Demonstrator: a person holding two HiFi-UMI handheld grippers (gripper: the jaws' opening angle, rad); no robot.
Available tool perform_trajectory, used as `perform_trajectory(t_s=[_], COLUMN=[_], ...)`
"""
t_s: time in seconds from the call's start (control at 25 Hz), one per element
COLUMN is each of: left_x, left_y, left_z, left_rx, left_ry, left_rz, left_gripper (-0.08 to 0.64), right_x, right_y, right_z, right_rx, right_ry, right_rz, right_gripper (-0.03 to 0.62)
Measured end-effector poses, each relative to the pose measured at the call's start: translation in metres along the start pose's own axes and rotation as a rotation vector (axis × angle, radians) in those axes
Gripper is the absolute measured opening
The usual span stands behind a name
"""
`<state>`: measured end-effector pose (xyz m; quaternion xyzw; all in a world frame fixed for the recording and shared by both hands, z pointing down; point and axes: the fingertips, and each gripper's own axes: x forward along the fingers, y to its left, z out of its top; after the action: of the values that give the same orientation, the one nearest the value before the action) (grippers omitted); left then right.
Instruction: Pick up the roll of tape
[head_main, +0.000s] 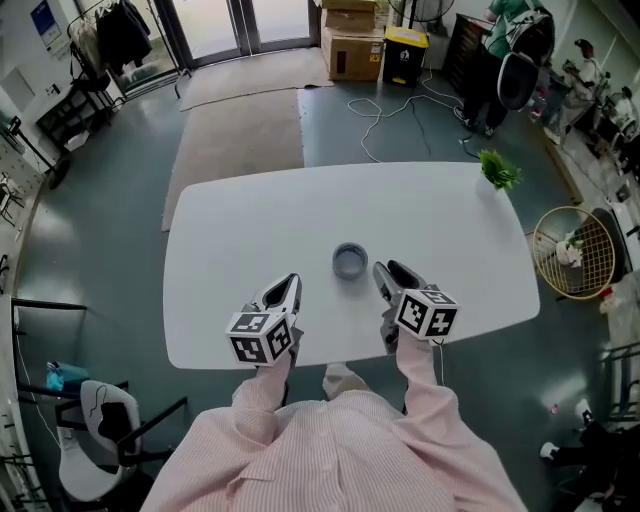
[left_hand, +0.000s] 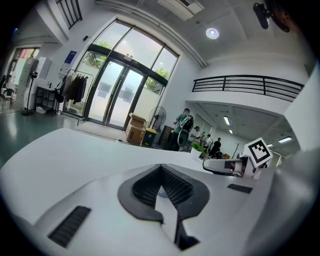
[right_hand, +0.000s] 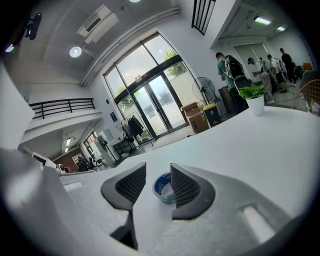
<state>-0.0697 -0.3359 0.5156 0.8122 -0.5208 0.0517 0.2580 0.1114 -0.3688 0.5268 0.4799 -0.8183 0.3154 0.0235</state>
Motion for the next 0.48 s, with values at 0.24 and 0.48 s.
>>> perform_trajectory(t_s=[0.24, 0.48], left_x=[0.031, 0.044], left_y=[0.006, 0.015], left_z=[-0.011, -0.021], left_rx=[-0.037, -0.073], left_ry=[0.052, 0.095], left_rz=[0.018, 0.030], left_gripper=[0.000, 0.000], right_x=[0.032, 0.061], right_y=[-0.020, -0.033], right_z=[-0.004, -0.017], right_rx=[0.010, 0.010], right_ry=[0.108, 0.202], right_rz=[0.006, -0.020], right_gripper=[0.144, 0.145])
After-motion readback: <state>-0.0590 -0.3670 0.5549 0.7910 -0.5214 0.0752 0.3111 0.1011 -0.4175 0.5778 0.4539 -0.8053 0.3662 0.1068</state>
